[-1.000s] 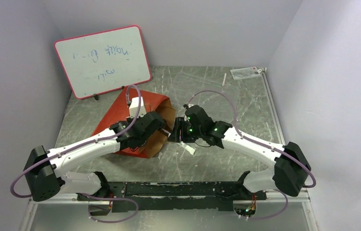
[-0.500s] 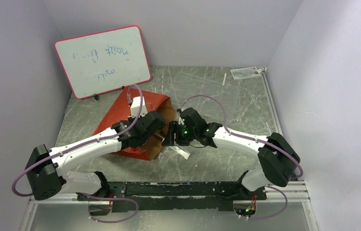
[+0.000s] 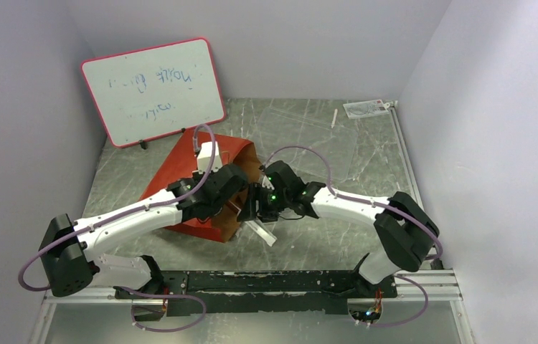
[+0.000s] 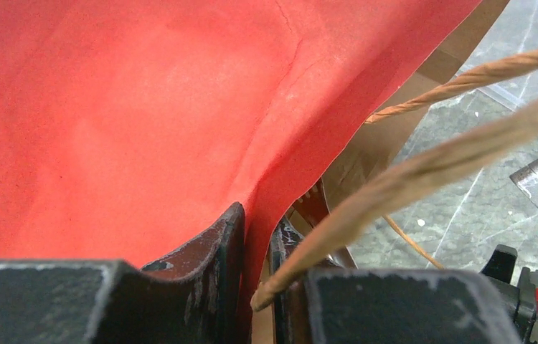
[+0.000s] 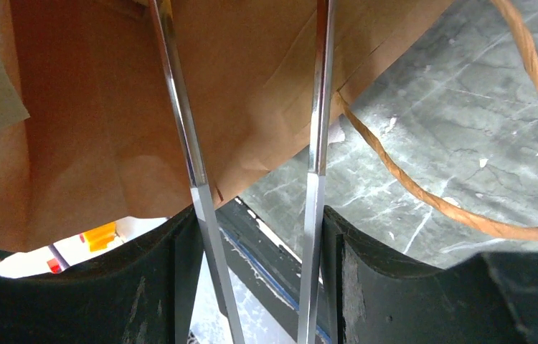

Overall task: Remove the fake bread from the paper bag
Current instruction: Take out the fake bread from the paper bag.

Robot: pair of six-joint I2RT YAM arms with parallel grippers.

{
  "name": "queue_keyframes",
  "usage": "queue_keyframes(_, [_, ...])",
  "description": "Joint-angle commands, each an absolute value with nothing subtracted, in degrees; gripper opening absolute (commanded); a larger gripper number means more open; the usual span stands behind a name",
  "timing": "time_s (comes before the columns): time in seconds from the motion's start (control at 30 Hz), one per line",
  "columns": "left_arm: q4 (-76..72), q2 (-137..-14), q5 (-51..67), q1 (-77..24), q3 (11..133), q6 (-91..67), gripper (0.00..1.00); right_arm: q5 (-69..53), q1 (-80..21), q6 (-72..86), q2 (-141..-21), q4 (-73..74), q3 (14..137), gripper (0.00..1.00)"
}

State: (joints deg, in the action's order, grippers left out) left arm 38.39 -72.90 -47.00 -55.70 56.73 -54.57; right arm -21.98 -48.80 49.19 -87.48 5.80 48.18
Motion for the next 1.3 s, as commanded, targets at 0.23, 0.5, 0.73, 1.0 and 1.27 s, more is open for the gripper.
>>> queue_keyframes(0.23, [38.9, -72.6, -51.2, -56.8, 58.4, -55.0, 0.24, -23.9, -48.5, 45.3, -93.2, 14.0, 57.0, 0.58])
queue_keyframes(0.5, [40.4, -74.4, -52.5, -57.5, 60.6, -54.1, 0.24, -20.9, -48.3, 41.0, -96.8, 20.6, 63.2, 0.58])
queue_keyframes(0.73, [41.9, -74.2, -54.5, -57.6, 61.2, -53.4, 0.24, -21.7, -47.6, 40.5, -94.1, 23.9, 62.8, 0.58])
queue_keyframes(1.0, [35.6, -71.1, -53.6, -57.6, 57.4, -48.5, 0.24, -27.3, -46.0, 40.5, -95.2, 22.8, 61.4, 0.58])
queue_keyframes(1.27, [25.3, -67.7, -50.6, -57.7, 53.6, -40.8, 0.24, -33.2, -45.8, 39.3, -100.2, 22.1, 64.5, 0.58])
